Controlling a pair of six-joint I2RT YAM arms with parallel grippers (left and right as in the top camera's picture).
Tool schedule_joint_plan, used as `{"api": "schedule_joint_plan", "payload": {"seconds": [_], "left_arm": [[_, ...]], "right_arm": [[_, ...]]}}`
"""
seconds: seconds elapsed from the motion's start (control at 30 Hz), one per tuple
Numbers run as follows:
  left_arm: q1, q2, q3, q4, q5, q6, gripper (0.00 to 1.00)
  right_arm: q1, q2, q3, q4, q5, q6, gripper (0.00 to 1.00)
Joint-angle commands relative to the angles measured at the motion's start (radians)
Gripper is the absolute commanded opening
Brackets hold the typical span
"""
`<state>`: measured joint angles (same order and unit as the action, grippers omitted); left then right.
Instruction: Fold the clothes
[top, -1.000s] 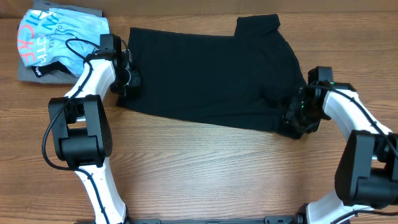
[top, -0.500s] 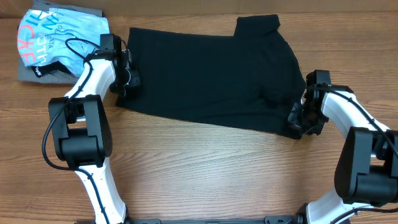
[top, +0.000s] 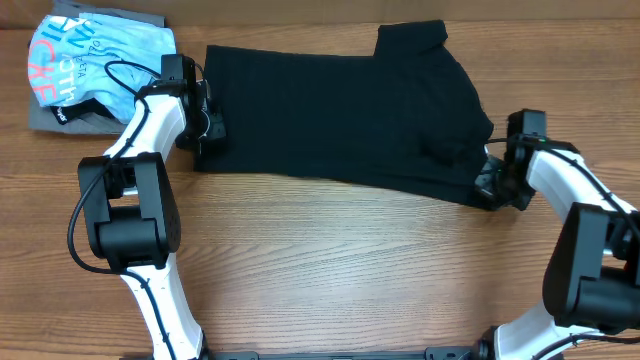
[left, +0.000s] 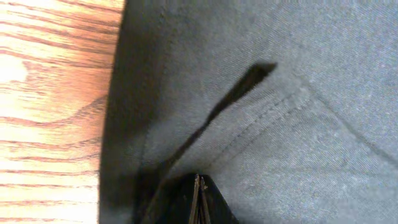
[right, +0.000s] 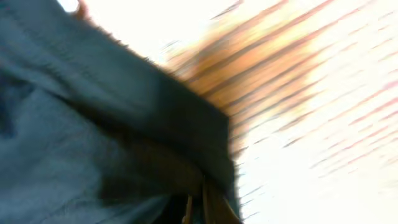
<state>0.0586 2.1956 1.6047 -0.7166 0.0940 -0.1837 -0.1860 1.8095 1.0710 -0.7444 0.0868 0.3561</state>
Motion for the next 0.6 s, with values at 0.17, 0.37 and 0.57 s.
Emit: {"api": "schedule_joint_plan", "payload": {"seconds": [0.17,0.37,0.57], "left_arm": [[0.010,0.018,0.005,-0.026,-0.172,-0.018,0.05],[0.006,-0.005,0.047,-0.082,-0.172,-0.035,0.04],[0.006,-0.038,0.129,-0.157,-0.172,-0.055,0.04]], "right_arm": [[-0.115,0.001,0.067,-0.042,0.137,0.014,0.04],[-0.111,0.001,0.180,-0.151,0.137,0.011,0.09],[-0.097,-0.002,0.379,-0.317,0.129,0.016,0.76]]}}
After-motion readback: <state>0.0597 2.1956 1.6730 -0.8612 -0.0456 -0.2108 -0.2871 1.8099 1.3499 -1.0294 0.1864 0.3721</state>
